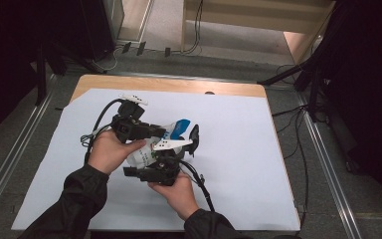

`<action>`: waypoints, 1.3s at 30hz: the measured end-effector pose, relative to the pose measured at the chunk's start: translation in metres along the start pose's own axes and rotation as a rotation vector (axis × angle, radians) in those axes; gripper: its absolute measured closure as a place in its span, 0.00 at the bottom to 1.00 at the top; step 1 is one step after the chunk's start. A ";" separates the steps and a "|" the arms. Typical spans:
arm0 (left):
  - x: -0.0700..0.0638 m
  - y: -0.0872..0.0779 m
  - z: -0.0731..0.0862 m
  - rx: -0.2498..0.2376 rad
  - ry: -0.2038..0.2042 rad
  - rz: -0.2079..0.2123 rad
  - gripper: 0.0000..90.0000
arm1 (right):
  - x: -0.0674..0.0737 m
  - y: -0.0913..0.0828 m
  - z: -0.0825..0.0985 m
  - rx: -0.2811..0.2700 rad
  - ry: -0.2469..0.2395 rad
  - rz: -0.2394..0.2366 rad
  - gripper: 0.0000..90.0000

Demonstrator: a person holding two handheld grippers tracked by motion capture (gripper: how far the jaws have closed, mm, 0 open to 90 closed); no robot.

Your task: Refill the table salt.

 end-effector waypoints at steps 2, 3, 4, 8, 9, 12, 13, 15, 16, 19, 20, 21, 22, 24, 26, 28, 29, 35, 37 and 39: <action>0.001 0.000 0.002 0.001 0.003 -0.002 0.90 | 0.000 0.001 0.001 0.004 -0.013 0.007 0.69; 0.002 0.000 0.003 -0.003 0.003 -0.003 0.90 | -0.001 0.001 0.001 0.004 -0.017 0.011 0.69; 0.002 0.000 0.003 -0.004 0.003 -0.006 0.90 | -0.001 0.001 0.002 0.004 -0.019 0.012 0.69; 0.004 -0.002 0.007 -0.002 0.003 -0.001 0.90 | -0.002 0.004 0.004 0.008 -0.029 0.017 0.71; 0.004 -0.003 0.008 -0.003 0.006 0.002 0.89 | -0.002 0.004 0.005 0.008 -0.033 0.020 0.71; 0.006 -0.003 0.012 0.008 0.011 0.004 0.88 | -0.004 0.005 0.007 0.011 -0.052 0.041 0.71; 0.007 -0.003 0.013 0.009 0.010 0.006 0.88 | -0.004 0.005 0.007 0.014 -0.057 0.046 0.72; 0.009 -0.003 0.017 0.021 0.007 0.013 0.87 | -0.006 0.006 0.010 0.026 -0.078 0.065 0.72; 0.010 -0.003 0.018 0.027 0.014 0.015 0.87 | -0.007 0.007 0.012 0.036 -0.092 0.079 0.72; 0.012 -0.002 0.023 0.045 0.015 0.033 0.87 | -0.010 0.010 0.017 0.056 -0.121 0.102 0.72; 0.013 -0.002 0.025 0.047 0.012 0.031 0.87 | -0.011 0.011 0.018 0.063 -0.127 0.107 0.73; 0.014 -0.002 0.025 0.047 0.013 0.040 0.86 | -0.011 0.011 0.019 0.069 -0.135 0.112 0.73; 0.015 -0.002 0.026 0.049 0.014 0.041 0.86 | -0.012 0.012 0.020 0.074 -0.145 0.117 0.73; 0.016 -0.001 0.026 0.050 0.007 0.056 0.86 | -0.012 0.012 0.021 0.080 -0.163 0.129 0.73; 0.016 0.000 0.027 0.056 0.015 0.056 0.85 | -0.014 0.013 0.023 0.090 -0.176 0.139 0.73; 0.017 0.001 0.027 0.063 0.020 0.059 0.85 | -0.016 0.013 0.025 0.101 -0.200 0.155 0.73; 0.017 0.001 0.027 0.062 0.021 0.066 0.85 | -0.017 0.013 0.026 0.107 -0.209 0.161 0.73; 0.022 0.006 0.026 0.068 0.032 0.074 0.85 | -0.022 0.013 0.036 0.131 -0.243 0.183 0.73; 0.022 0.008 0.026 0.069 0.039 0.081 0.84 | -0.025 0.012 0.040 0.139 -0.242 0.191 0.73; 0.023 0.010 0.024 0.064 0.045 0.081 0.84 | -0.026 0.012 0.042 0.148 -0.238 0.197 0.73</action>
Point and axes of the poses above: each handheld gripper's, and its own axes: y roughly forward along the jaws, z roughly out of its underside, x roughly to its left, the point moved 6 cm from there along y, roughly forward along the jaws
